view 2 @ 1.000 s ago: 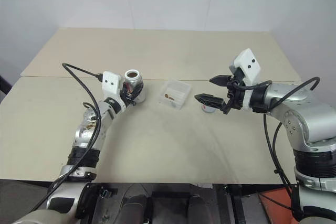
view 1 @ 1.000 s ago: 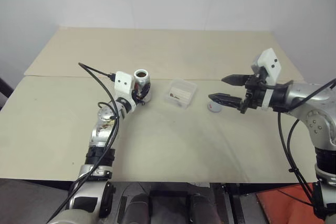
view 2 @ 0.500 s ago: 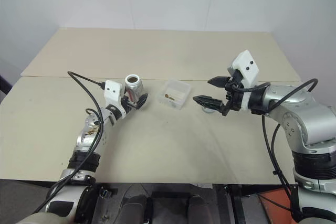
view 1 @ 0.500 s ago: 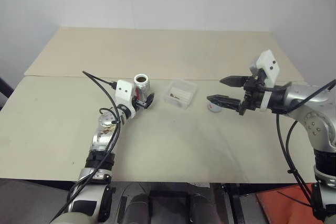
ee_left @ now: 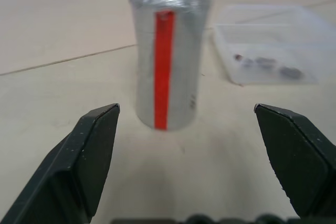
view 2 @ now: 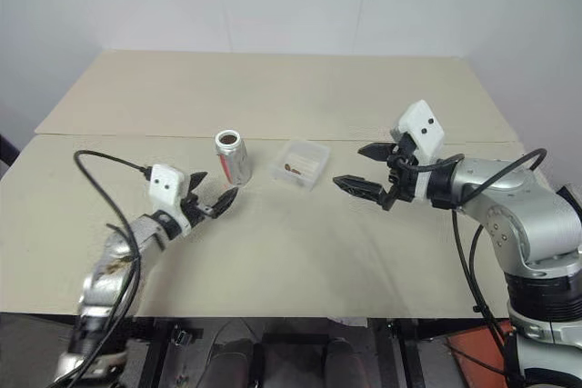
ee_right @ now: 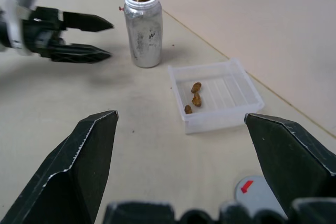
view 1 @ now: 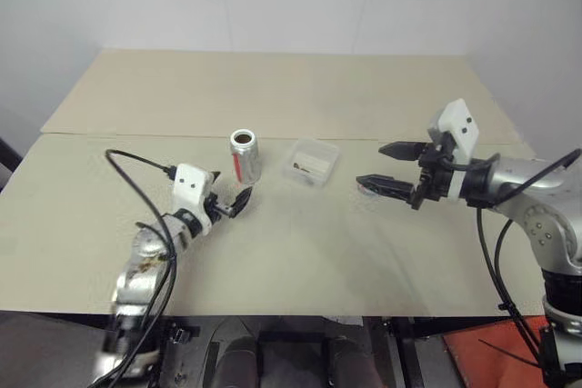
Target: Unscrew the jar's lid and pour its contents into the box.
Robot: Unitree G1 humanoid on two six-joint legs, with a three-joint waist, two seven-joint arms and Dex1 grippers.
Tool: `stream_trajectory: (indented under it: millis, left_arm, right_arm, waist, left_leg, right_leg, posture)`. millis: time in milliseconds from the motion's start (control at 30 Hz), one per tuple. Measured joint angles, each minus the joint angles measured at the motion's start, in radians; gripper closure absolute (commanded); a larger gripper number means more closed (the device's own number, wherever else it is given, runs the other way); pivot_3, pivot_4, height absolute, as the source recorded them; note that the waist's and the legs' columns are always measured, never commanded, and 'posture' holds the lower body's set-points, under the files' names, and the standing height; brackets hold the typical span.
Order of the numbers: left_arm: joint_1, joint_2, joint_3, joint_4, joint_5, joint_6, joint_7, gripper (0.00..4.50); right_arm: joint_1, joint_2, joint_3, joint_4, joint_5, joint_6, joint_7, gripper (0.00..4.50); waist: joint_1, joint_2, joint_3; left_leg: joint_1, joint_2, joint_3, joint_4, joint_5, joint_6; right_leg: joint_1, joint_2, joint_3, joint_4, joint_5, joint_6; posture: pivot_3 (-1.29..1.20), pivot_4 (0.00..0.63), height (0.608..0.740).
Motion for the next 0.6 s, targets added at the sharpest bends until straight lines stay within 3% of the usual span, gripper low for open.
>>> stream_trajectory:
  millis: [167, 333, 600]
  left_arm:
    - [0.055, 0.170, 0.081, -0.167, -0.084, 0.063, -0.104, 0.03]
    - [0.078, 0.317, 0.152, -0.183, -0.141, 0.008, -0.277, 0.03]
    - [0.014, 0.339, 0.189, -0.080, -0.182, -0.100, -0.387, 0.03]
  right_arm:
    - [0.040, -0.012, -0.016, -0.011, 0.001, -0.013, 0.031, 0.00]
    - [0.072, -0.023, -0.033, -0.016, 0.000, -0.063, 0.081, 0.00]
    - [0.086, -0.035, -0.037, -0.019, 0.000, -0.080, 0.108, 0.00]
  waist:
    - [0.001, 0.000, 0.000]
    - [-0.001, 0.000, 0.000]
    - [-0.002, 0.000, 0.000]
  left_leg:
    - [0.001, 0.000, 0.001, 0.000, 0.000, 0.000]
    - [0.003, 0.000, 0.002, -0.003, 0.000, 0.000]
    - [0.004, 0.000, 0.002, -0.003, 0.000, 0.000]
  right_leg:
    - [0.000, 0.000, 0.000, -0.001, 0.000, 0.000]
    - [0.001, 0.000, 0.000, -0.003, -0.001, -0.001]
    - [0.002, 0.000, 0.001, -0.003, -0.001, -0.001]
  posture:
    - [0.00, 0.150, 0.740]
    - [0.00, 0.150, 0.740]
    - [0.00, 0.150, 0.740]
